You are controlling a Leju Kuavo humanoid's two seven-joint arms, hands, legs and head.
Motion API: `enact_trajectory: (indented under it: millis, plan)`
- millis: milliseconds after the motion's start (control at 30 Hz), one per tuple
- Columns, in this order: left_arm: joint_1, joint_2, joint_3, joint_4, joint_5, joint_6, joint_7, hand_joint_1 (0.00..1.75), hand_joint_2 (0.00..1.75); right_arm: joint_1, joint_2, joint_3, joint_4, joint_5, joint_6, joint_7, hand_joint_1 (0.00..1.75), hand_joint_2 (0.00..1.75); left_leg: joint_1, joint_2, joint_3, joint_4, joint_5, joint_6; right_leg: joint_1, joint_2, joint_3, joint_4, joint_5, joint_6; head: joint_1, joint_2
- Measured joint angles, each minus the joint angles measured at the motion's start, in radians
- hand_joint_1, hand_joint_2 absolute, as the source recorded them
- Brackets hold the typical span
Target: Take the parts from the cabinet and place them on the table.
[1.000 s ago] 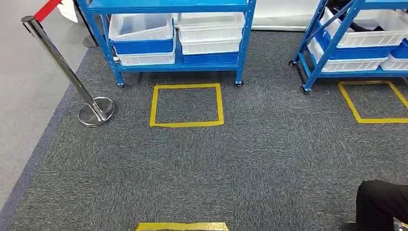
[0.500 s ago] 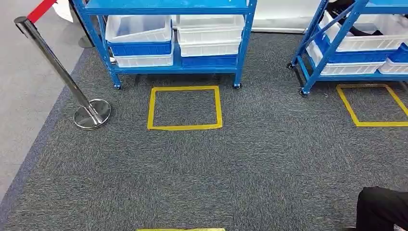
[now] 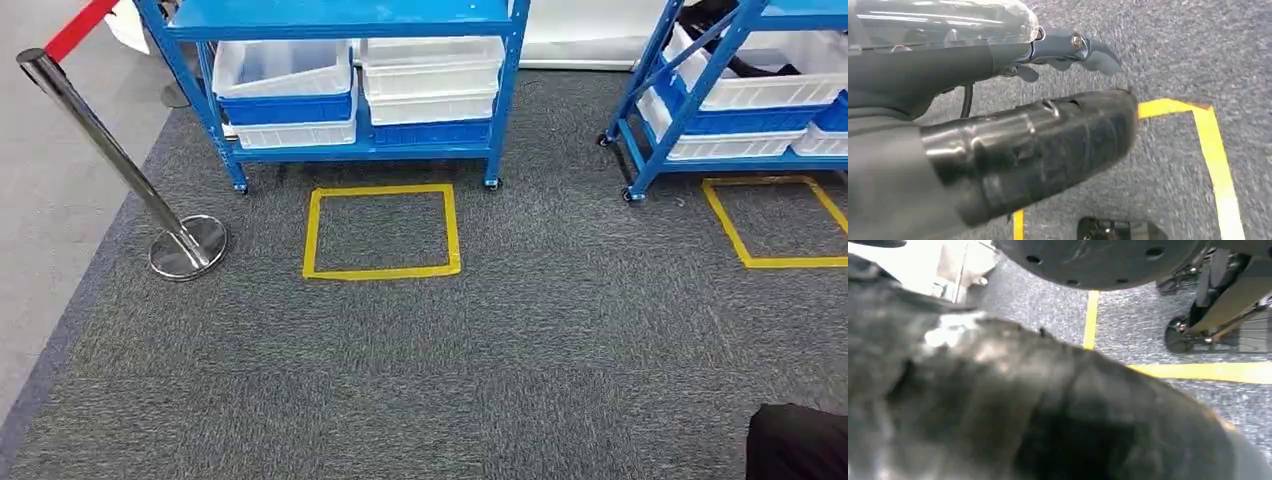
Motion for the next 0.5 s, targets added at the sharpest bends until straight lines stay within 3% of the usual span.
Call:
enact_trajectory:
  millis: [33, 100, 133, 167, 200, 233, 300, 367, 433, 500]
  plan:
    - [0.001, 0.000, 0.000, 0.000, 0.000, 0.000, 0.000, 0.00, 0.00, 0.002, 0.000, 0.000, 0.000, 0.000, 0.000, 0.000, 0.00, 0.00, -0.001, 0.000, -0.023, 0.047, -0.022, -0.003, -0.001, -0.002, 0.005, -0.004, -0.004, -0.006, -0.004, 0.000]
    - [0.002, 0.000, 0.000, 0.000, 0.000, 0.000, 0.000, 0.00, 0.00, 0.001, 0.000, 0.000, 0.000, 0.000, 0.003, 0.000, 0.00, 0.00, 0.001, -0.001, -0.118, 0.211, -0.087, -0.009, 0.001, -0.002, 0.008, -0.004, -0.009, -0.015, -0.006, 0.000]
    - [0.004, 0.000, 0.000, 0.000, 0.000, 0.000, 0.000, 0.00, 0.00, 0.001, 0.000, 0.000, 0.000, 0.000, 0.004, 0.000, 0.00, 0.00, 0.001, -0.001, -0.164, 0.282, -0.105, -0.011, 0.003, -0.002, 0.010, -0.004, -0.013, -0.017, -0.005, 0.000]
    - [0.005, 0.000, 0.000, 0.000, 0.000, 0.000, 0.000, 0.00, 0.00, 0.001, 0.000, 0.000, 0.000, 0.000, 0.004, 0.000, 0.00, 0.00, 0.001, 0.000, -0.196, 0.317, -0.097, -0.011, 0.003, 0.000, 0.016, -0.003, -0.017, -0.017, -0.006, 0.000]
    - [0.006, 0.000, 0.000, 0.000, 0.000, 0.000, 0.000, 0.00, 0.00, 0.001, 0.000, 0.000, 0.000, 0.000, 0.004, 0.000, 0.00, 0.00, 0.001, 0.000, -0.198, 0.299, -0.063, -0.010, 0.004, 0.002, 0.024, -0.003, -0.022, -0.016, -0.005, 0.000]
    - [0.007, 0.000, 0.000, 0.000, 0.000, 0.000, 0.000, 0.00, 0.00, 0.001, 0.000, 0.000, 0.000, 0.000, 0.004, 0.000, 0.00, 0.00, 0.001, 0.000, -0.180, 0.237, -0.009, -0.008, 0.004, 0.004, 0.035, -0.003, -0.029, -0.014, -0.006, 0.000]
    - [0.009, 0.001, 0.000, 0.000, 0.000, 0.000, 0.001, 0.00, 0.00, 0.002, 0.000, 0.000, 0.000, 0.000, 0.004, 0.000, 0.00, 0.00, 0.001, 0.000, -0.118, 0.066, 0.101, 0.004, 0.004, 0.005, 0.054, -0.004, -0.044, -0.007, -0.005, 0.000]
    - [0.009, 0.001, 0.000, 0.000, 0.000, 0.000, 0.002, 0.00, 0.00, 0.000, 0.001, 0.000, 0.001, 0.000, 0.004, 0.000, 0.00, 0.00, -0.009, -0.002, -0.098, 0.018, 0.073, 0.012, 0.009, 0.007, 0.045, 0.003, -0.054, 0.006, -0.006, 0.000]
    - [0.007, 0.002, 0.000, 0.000, 0.000, 0.000, 0.001, 0.00, 0.00, -0.002, 0.001, 0.000, 0.001, 0.000, 0.004, 0.000, 0.00, 0.00, -0.011, -0.003, -0.102, 0.024, 0.070, 0.019, 0.006, 0.004, 0.046, -0.005, -0.053, 0.015, -0.004, 0.000]
    - [0.010, 0.001, 0.000, 0.000, 0.000, 0.000, 0.002, 0.00, 0.00, -0.005, 0.001, 0.000, 0.000, 0.000, 0.003, 0.000, 0.00, 0.00, 0.000, -0.003, -0.085, 0.004, 0.075, 0.030, 0.006, 0.003, 0.057, 0.000, -0.064, 0.026, -0.005, 0.000]
